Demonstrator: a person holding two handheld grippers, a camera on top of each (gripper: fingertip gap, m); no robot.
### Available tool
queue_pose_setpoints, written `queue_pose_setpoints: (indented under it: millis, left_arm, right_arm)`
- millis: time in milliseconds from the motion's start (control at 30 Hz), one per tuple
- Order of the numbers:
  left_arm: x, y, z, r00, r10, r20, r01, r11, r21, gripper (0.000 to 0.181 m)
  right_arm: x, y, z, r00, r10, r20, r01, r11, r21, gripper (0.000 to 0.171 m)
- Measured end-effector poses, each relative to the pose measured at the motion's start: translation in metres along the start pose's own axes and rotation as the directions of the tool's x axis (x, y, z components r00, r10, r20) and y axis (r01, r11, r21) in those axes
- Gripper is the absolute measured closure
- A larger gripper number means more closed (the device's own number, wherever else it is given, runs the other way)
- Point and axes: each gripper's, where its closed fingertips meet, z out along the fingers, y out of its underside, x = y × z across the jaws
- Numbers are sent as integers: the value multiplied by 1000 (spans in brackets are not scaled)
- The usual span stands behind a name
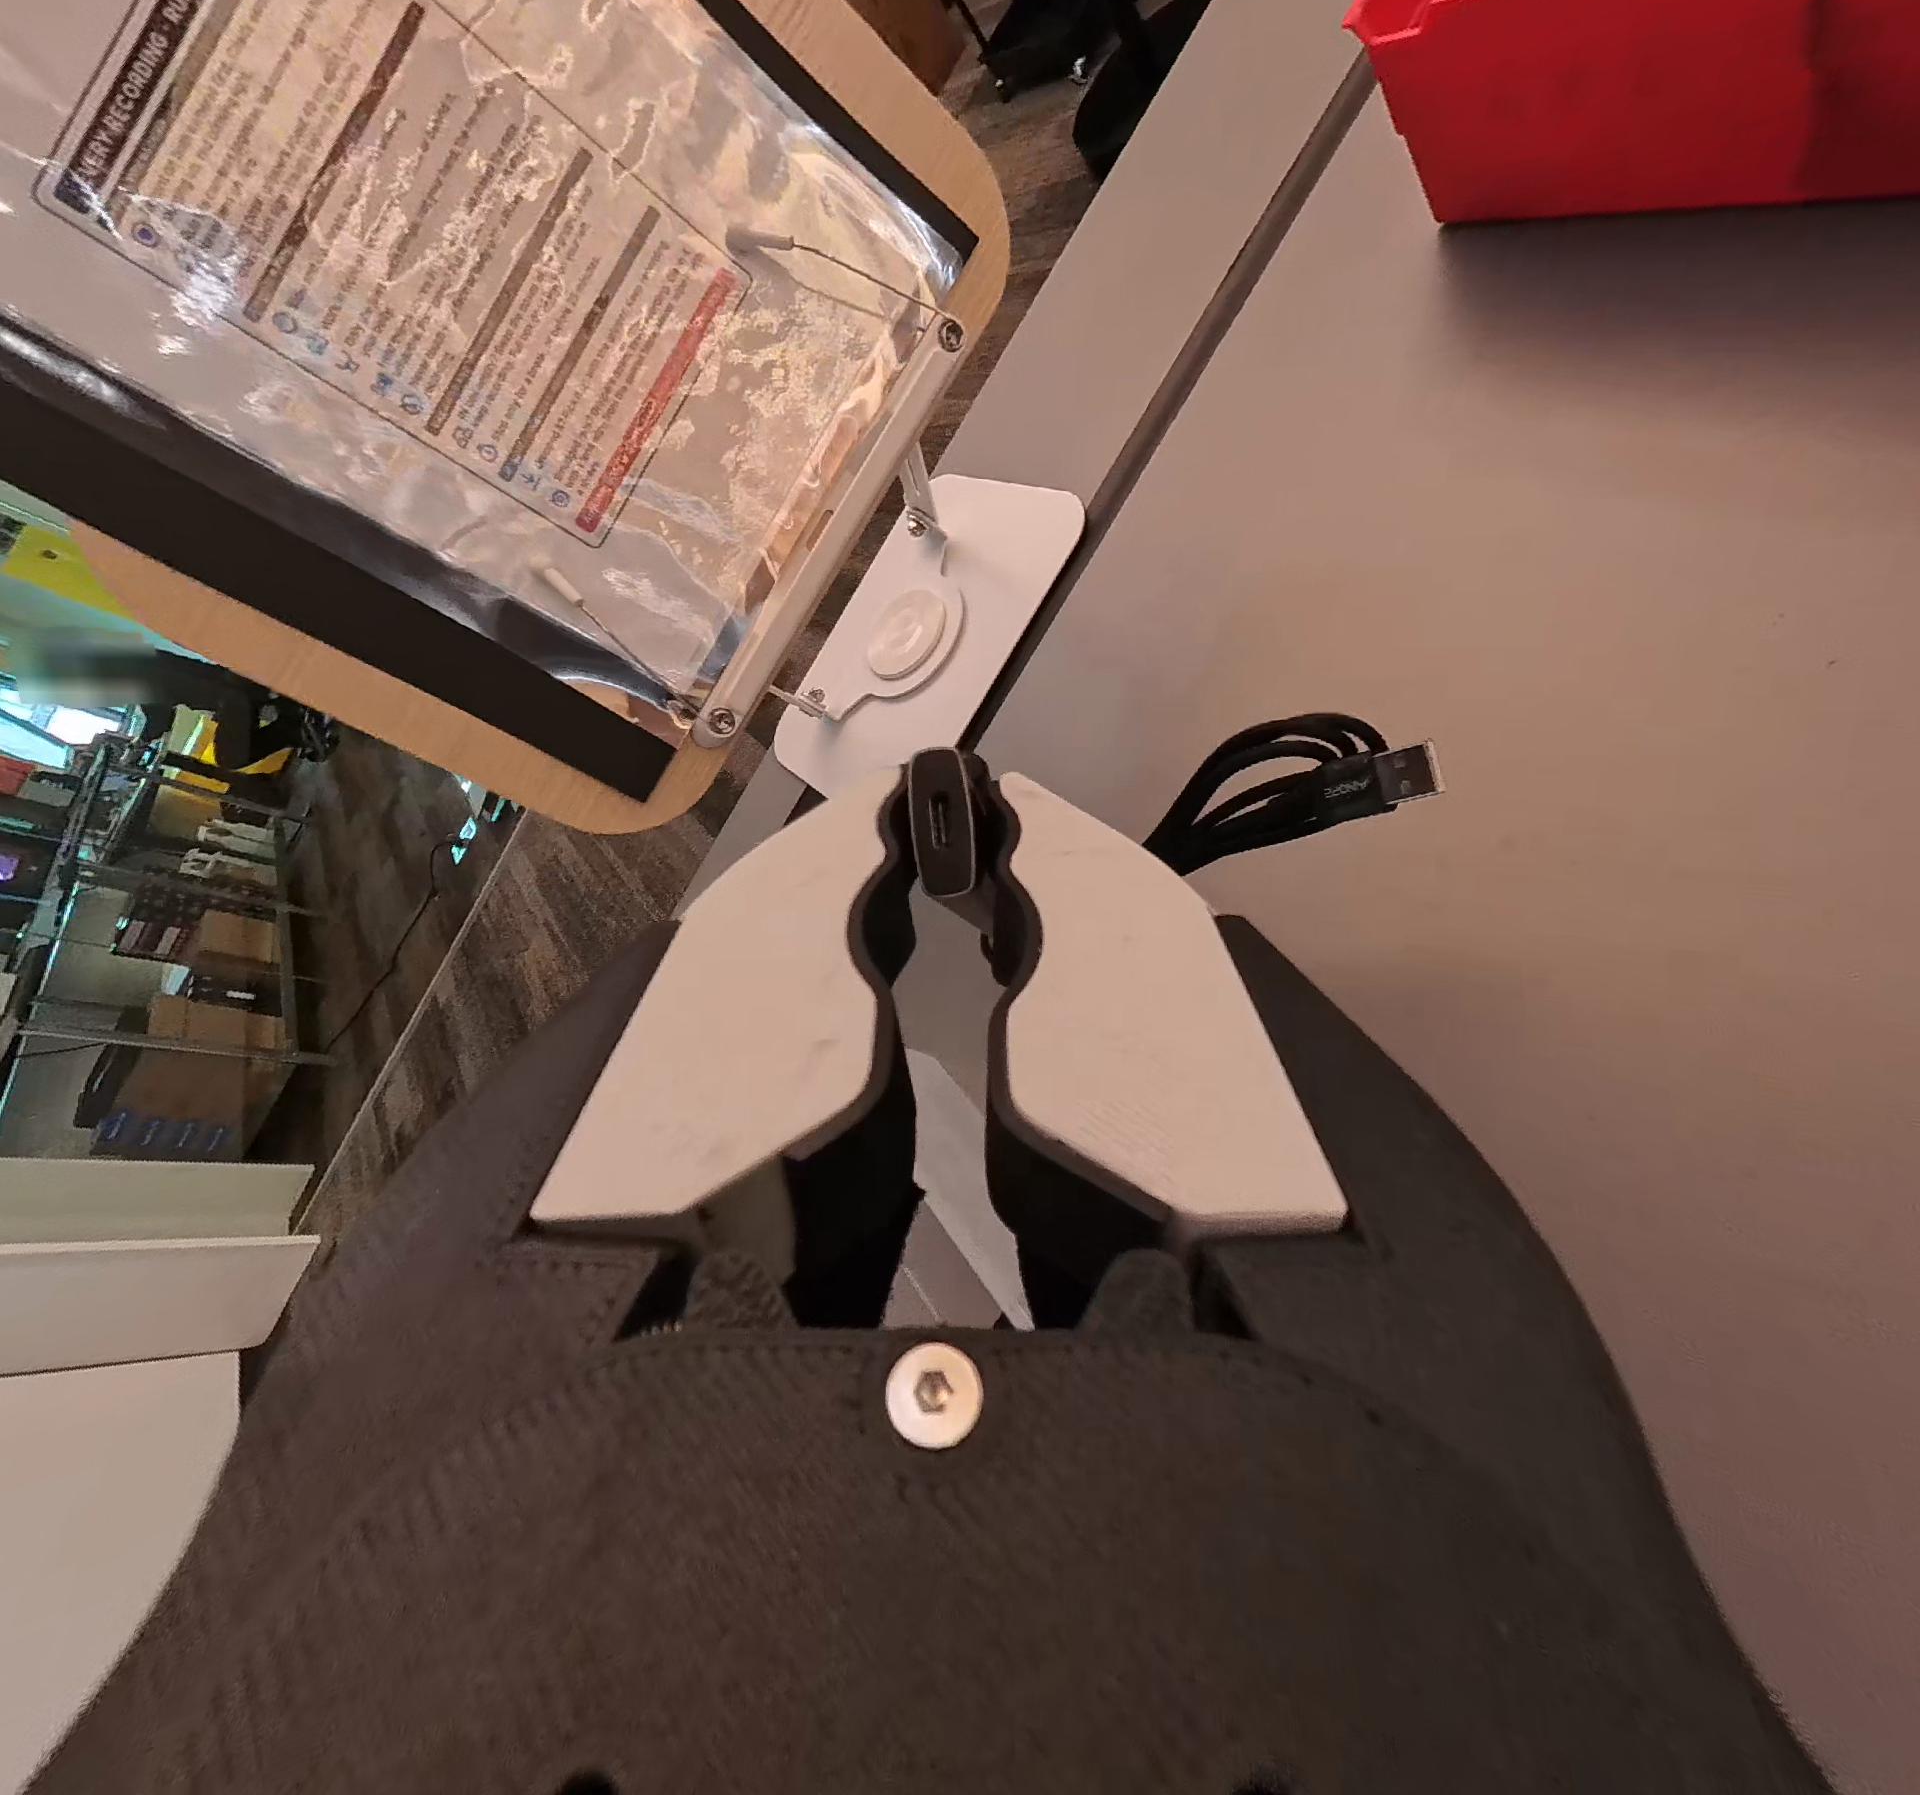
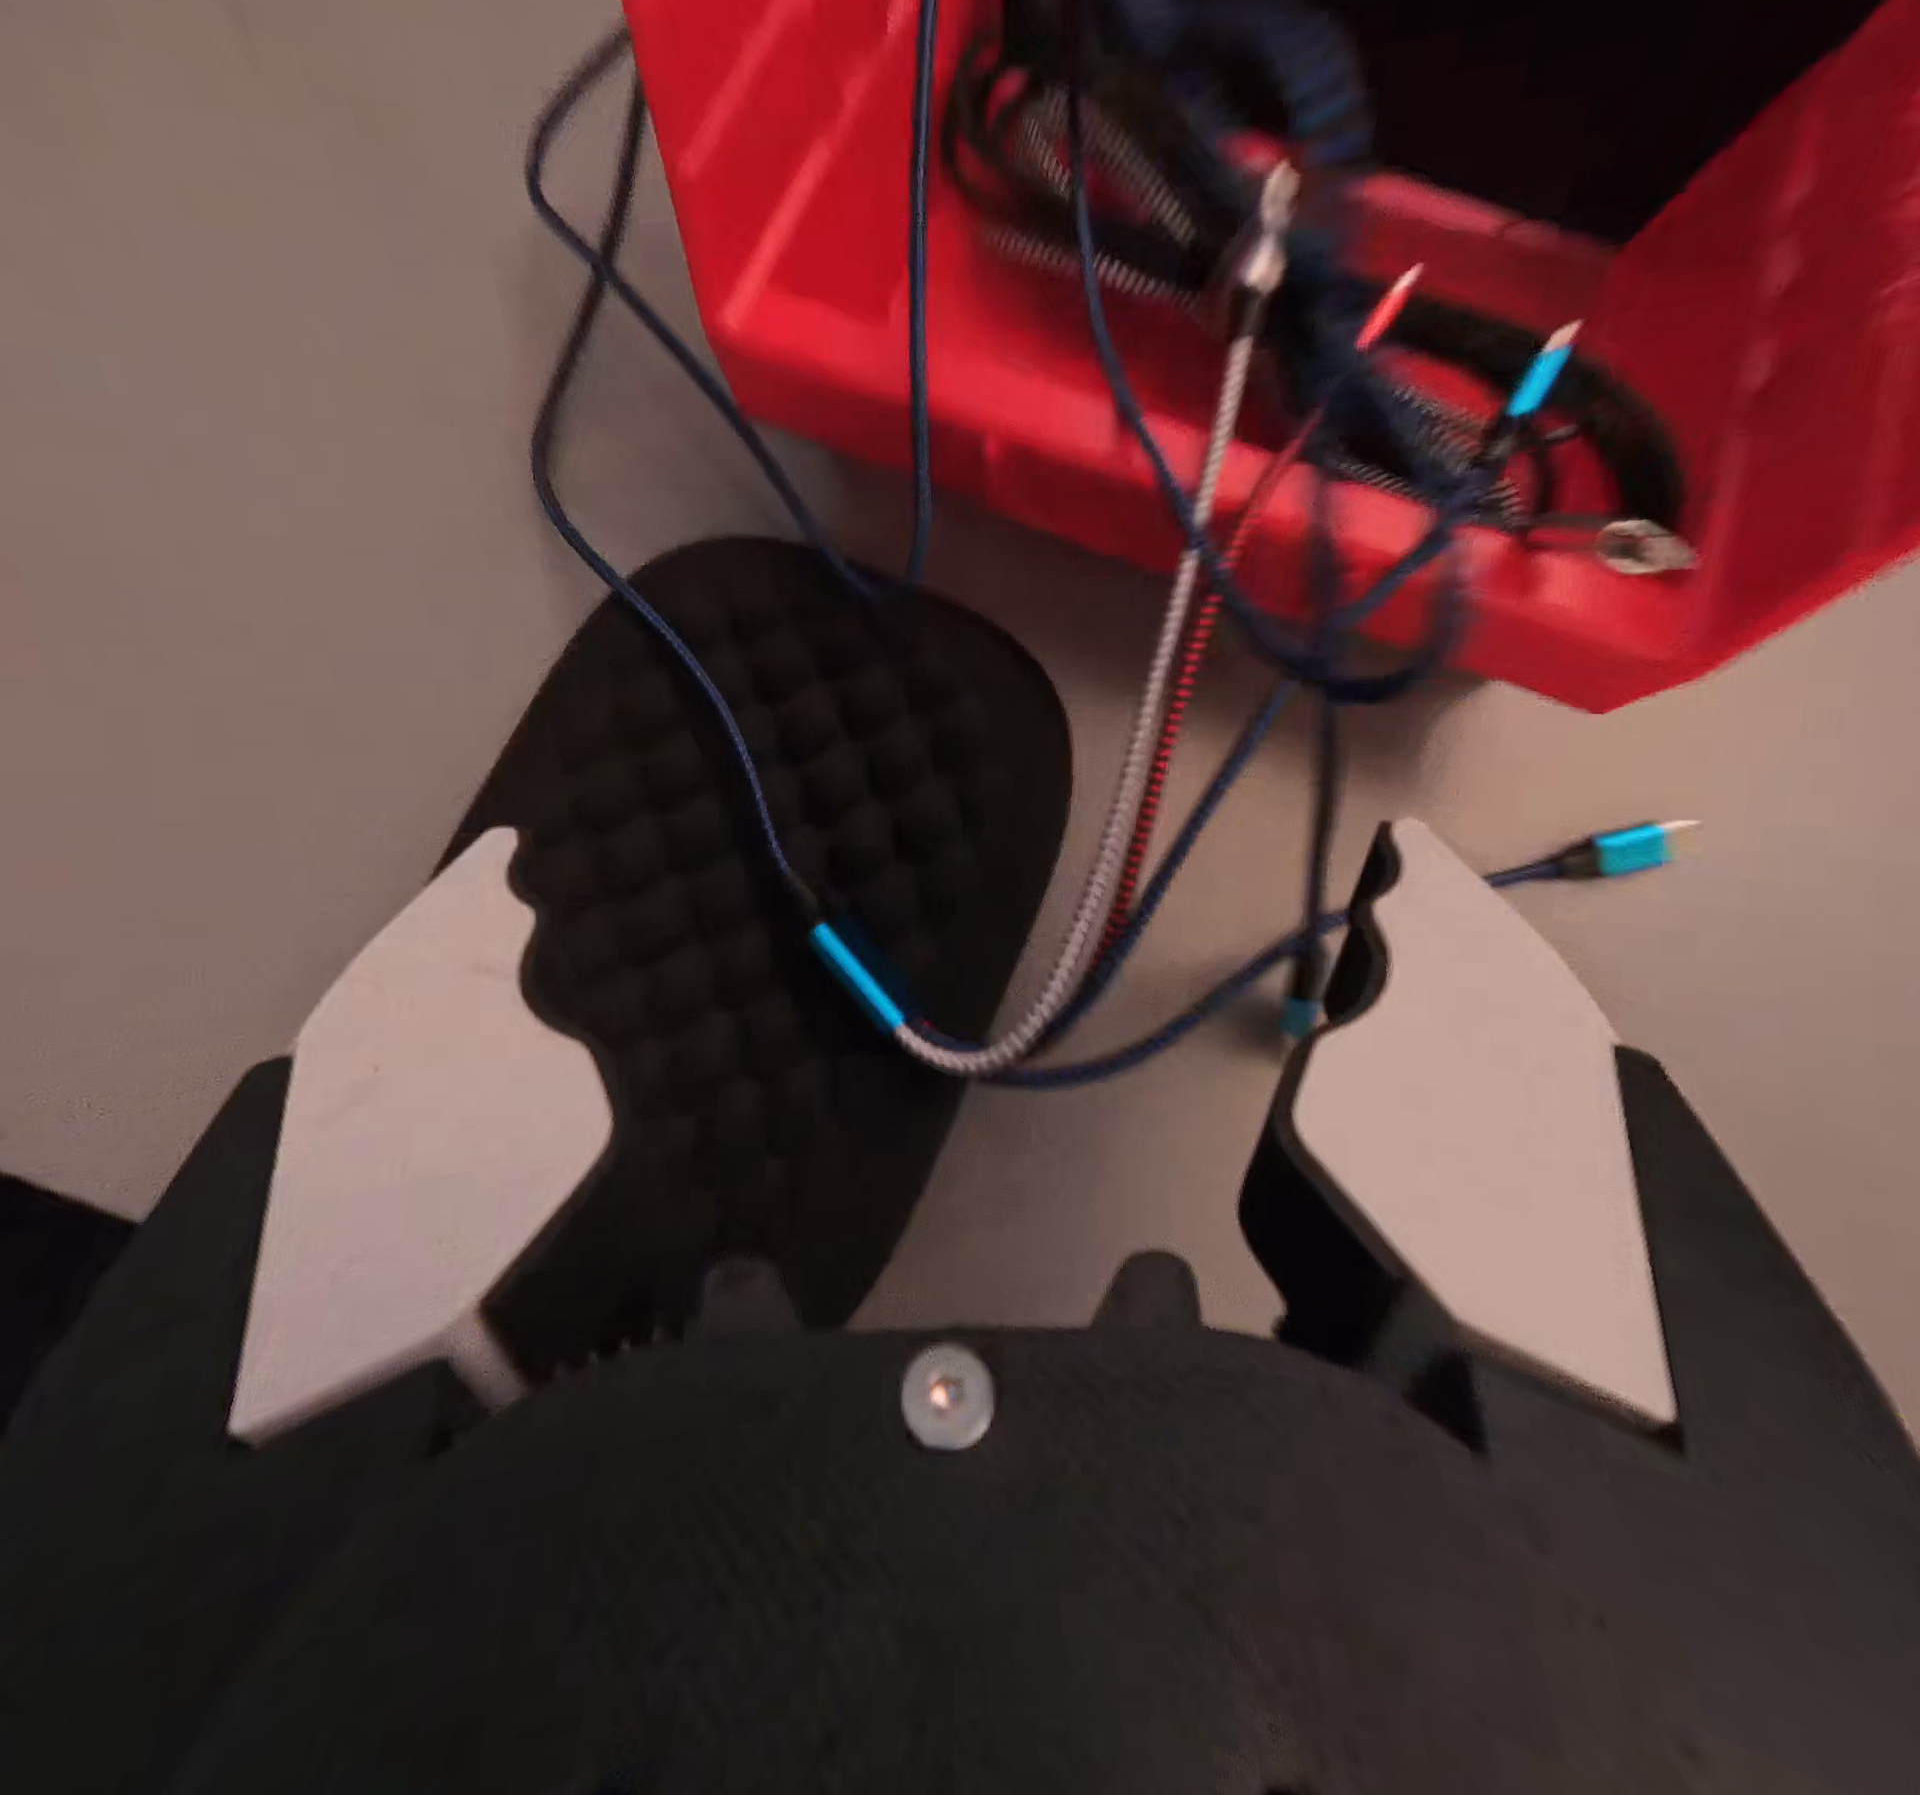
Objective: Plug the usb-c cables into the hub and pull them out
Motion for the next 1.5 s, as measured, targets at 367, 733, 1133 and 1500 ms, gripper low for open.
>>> queue_pose_setpoints:
  millis: [367, 733, 1133, 1500]
  left_arm:
    - [5, -2, 2, 999, -2, -32, 2, 1000, 5, 172]
    - [4, -3, 0, 999, -2, -37, 3, 1000, 11, 172]
    - [2, -1, 0, 999, -9, -36, 10, 1000, 8, 172]
    - [0, 1, 0, 999, -17, -33, 17, 1000, -1, 172]
  right_arm:
    - [1, -6, 55, 997, 45, -70, -55, 989, -139, 33]
    - [15, -26, 66, 946, 302, -119, -313, 946, -88, 64]
    - [15, -31, 49, 980, 144, -136, -150, 988, -33, 163]
    - [-2, -123, -44, 994, -62, -88, 77, 981, 177, 167]
